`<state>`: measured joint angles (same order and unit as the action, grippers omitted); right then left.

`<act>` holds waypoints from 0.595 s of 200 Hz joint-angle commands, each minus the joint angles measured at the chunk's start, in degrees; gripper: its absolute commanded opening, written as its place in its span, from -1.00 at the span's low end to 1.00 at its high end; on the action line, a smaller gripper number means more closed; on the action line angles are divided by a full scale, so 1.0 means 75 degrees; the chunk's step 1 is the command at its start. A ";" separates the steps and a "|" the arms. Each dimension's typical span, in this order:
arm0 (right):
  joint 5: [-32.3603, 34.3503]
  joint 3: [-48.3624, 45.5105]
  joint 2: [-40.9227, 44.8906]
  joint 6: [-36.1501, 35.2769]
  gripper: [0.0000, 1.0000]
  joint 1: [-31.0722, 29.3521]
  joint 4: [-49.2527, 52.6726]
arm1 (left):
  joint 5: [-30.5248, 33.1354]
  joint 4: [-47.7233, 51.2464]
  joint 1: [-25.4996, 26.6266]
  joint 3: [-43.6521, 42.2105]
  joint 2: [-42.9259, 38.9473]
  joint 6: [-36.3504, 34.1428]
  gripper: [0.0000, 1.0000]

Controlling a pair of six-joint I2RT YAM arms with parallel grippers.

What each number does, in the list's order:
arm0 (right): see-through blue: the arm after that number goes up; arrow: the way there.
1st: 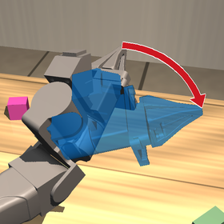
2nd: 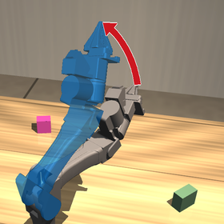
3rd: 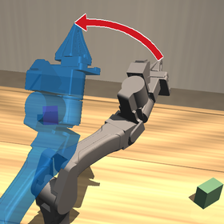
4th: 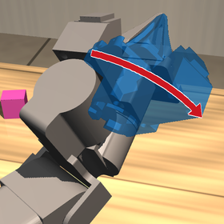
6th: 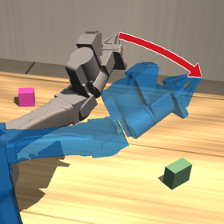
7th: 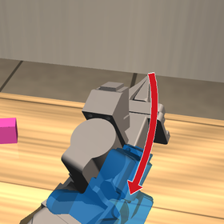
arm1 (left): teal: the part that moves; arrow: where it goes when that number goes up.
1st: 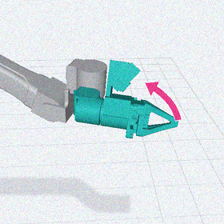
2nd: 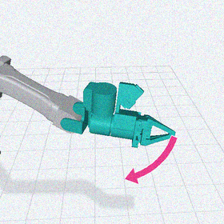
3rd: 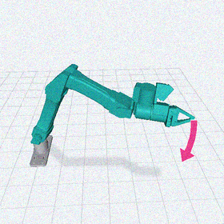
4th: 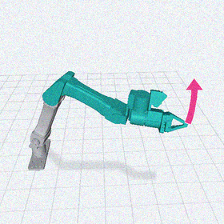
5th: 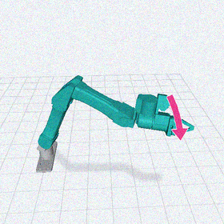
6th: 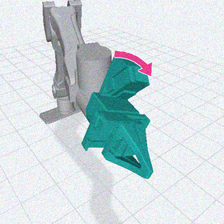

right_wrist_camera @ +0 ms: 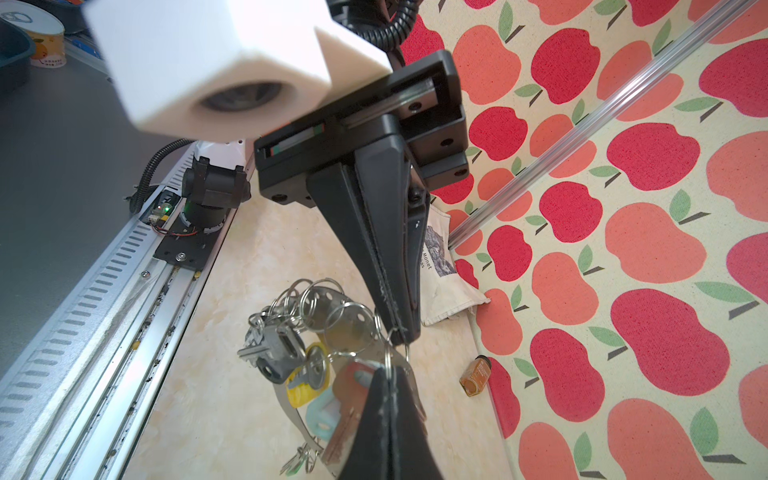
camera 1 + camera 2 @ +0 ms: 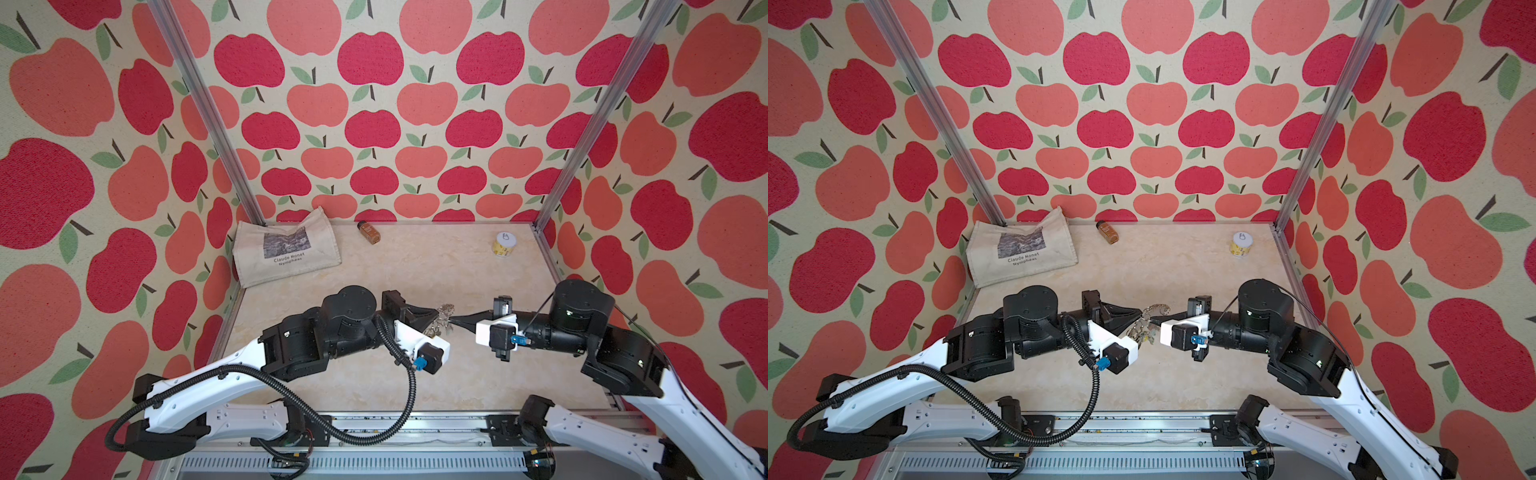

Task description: Put the keys on the keyring

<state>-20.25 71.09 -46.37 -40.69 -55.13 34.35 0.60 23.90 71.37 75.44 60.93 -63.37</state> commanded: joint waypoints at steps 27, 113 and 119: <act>0.0562 0.0083 -0.0183 0.0018 -1.00 -0.0032 0.0084 | -0.0502 -0.0404 0.0069 0.0441 0.0010 0.0125 -1.00; 0.0827 0.0235 -0.0415 0.0212 -1.00 -0.0032 0.0099 | -0.0615 -0.0386 0.0069 0.0465 0.0022 0.0105 -1.00; 0.0842 0.0271 -0.0454 0.0255 -1.00 -0.0032 0.0127 | -0.0617 -0.0376 0.0069 0.0465 0.0021 0.0095 -1.00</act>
<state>-16.47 71.79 -47.62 -40.49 -55.13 35.59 0.80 24.58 71.09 75.92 61.17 -63.40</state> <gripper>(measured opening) 0.053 0.052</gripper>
